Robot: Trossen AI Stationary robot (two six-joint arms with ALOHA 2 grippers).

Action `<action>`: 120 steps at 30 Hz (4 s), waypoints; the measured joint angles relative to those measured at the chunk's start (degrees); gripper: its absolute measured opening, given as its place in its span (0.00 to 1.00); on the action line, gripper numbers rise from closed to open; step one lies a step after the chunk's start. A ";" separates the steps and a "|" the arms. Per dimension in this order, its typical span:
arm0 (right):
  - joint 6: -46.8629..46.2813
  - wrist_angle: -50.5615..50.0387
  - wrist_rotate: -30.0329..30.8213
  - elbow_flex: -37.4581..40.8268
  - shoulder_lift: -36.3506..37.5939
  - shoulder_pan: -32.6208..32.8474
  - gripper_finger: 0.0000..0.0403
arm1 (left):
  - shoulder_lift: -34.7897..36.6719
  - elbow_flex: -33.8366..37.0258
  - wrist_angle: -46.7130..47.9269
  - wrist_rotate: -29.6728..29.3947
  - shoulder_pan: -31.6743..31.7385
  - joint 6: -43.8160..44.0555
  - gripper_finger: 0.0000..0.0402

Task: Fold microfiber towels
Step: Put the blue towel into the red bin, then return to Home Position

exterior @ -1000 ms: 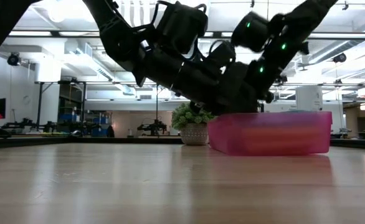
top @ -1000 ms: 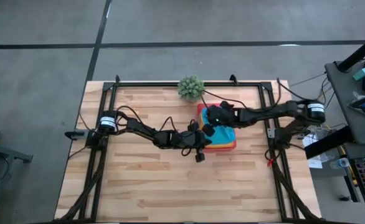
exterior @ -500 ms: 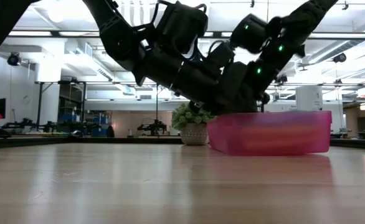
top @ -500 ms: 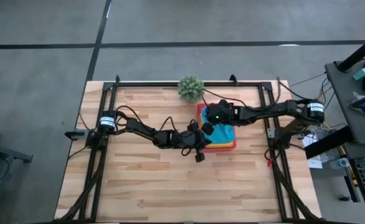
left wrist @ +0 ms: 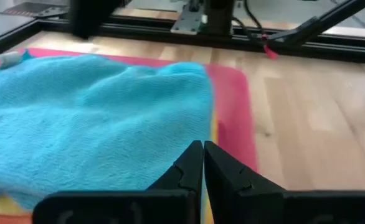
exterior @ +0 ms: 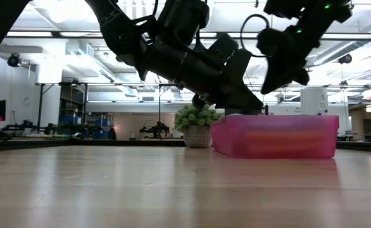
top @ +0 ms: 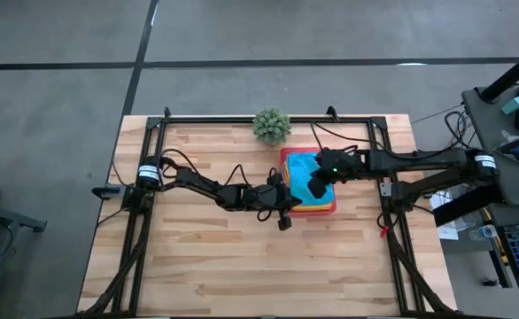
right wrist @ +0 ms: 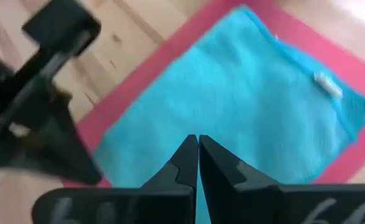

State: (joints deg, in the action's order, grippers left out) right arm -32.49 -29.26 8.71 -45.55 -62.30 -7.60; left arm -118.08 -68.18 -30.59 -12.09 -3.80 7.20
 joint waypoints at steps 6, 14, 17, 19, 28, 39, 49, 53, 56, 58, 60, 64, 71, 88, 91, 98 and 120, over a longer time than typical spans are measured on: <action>-2.08 -2.06 4.77 1.95 1.16 2.06 0.02 | -0.09 0.30 0.40 -0.47 0.97 0.08 0.00; 0.37 -1.26 15.58 4.29 -5.29 -0.95 0.02 | -0.09 0.87 0.37 -0.51 1.19 -0.02 0.00; 2.82 0.90 17.23 4.55 -8.93 -3.01 0.02 | -0.09 1.02 0.37 -0.70 1.37 -0.02 0.00; 3.98 2.22 18.25 4.49 -11.08 -4.08 0.02 | -0.09 1.05 0.46 -0.76 1.52 0.02 0.00; 4.59 2.30 19.82 3.57 -14.24 -5.55 0.02 | -0.09 1.07 3.72 -3.38 1.61 0.03 0.00; 1.71 0.76 15.52 3.55 -3.50 -2.06 0.02 | 1.23 1.05 4.81 -3.24 1.19 -0.02 0.00; -7.56 -1.70 2.67 3.59 1.96 7.89 0.02 | 7.48 0.33 4.20 -3.07 2.45 -8.53 0.00; -12.11 -6.36 3.22 4.03 1.55 11.42 0.02 | 6.82 -0.55 3.87 -3.35 6.45 -9.01 0.00; -14.38 -6.99 3.30 5.30 1.42 12.76 0.02 | 6.33 -0.48 4.30 -3.28 8.82 -8.98 0.00; -15.16 -6.90 3.72 6.16 1.42 13.03 0.02 | 5.68 -0.51 3.69 -3.04 9.96 -8.85 0.00; -16.05 -6.89 4.90 7.05 1.42 13.09 0.02 | 5.12 -0.42 3.95 -2.94 10.77 -8.37 0.00; -17.18 -4.44 6.34 9.53 1.42 13.08 0.02 | 3.78 -0.37 2.87 -1.62 11.64 -7.49 0.00; -18.12 5.24 5.28 13.97 1.18 13.11 0.02 | 2.11 -0.34 1.18 -1.71 11.87 -7.51 0.00; -23.46 -14.73 3.68 1.69 1.40 13.10 0.02 | 5.19 0.31 3.71 -1.84 11.42 -7.87 0.00; -25.04 -15.09 3.31 1.71 -0.11 13.10 0.02 | 8.25 1.07 4.61 -1.80 10.85 -10.17 0.00; -26.03 -15.17 3.32 1.70 -7.34 13.10 0.02 | 15.52 2.01 10.39 -1.71 10.32 -13.61 0.00; 16.58 9.65 18.96 4.87 6.11 17.86 0.02 | 43.28 22.92 14.12 -1.65 1.93 -13.60 0.00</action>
State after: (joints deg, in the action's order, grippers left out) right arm -15.91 -19.61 27.67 -40.68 -56.19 10.26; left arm -74.80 -45.26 -16.47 -13.74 -1.87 -6.39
